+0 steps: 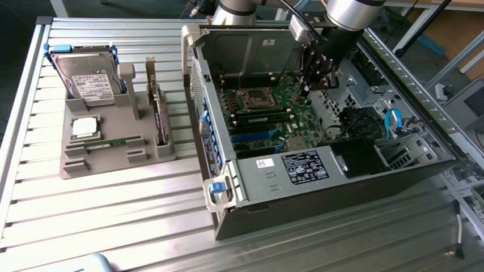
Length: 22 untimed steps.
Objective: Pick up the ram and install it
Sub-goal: 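Press down the ram until it locks into place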
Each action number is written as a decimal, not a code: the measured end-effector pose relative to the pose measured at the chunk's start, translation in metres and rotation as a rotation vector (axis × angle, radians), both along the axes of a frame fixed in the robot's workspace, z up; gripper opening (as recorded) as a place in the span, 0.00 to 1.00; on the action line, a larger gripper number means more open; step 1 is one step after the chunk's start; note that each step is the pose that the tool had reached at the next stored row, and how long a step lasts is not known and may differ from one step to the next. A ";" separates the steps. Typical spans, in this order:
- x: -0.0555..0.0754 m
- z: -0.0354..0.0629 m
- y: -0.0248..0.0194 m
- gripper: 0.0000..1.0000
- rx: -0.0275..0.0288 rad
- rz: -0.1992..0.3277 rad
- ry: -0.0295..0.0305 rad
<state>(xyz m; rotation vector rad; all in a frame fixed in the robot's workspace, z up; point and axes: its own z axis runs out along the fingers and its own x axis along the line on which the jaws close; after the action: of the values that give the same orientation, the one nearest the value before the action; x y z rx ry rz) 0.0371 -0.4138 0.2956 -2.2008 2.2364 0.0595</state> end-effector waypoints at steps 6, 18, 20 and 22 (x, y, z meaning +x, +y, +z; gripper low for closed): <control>0.000 -0.0051 0.0000 0.11 0.0000 0.000 0.0000; 0.000 -0.0200 0.0000 0.11 0.0000 0.000 0.0000; 0.000 -0.0228 0.0000 0.11 0.0001 0.000 0.0000; 0.000 -0.0250 0.0000 0.11 0.0000 0.000 0.0000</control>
<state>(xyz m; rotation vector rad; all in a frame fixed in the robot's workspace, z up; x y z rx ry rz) 0.0371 -0.4138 0.2706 -2.2008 2.2364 0.0595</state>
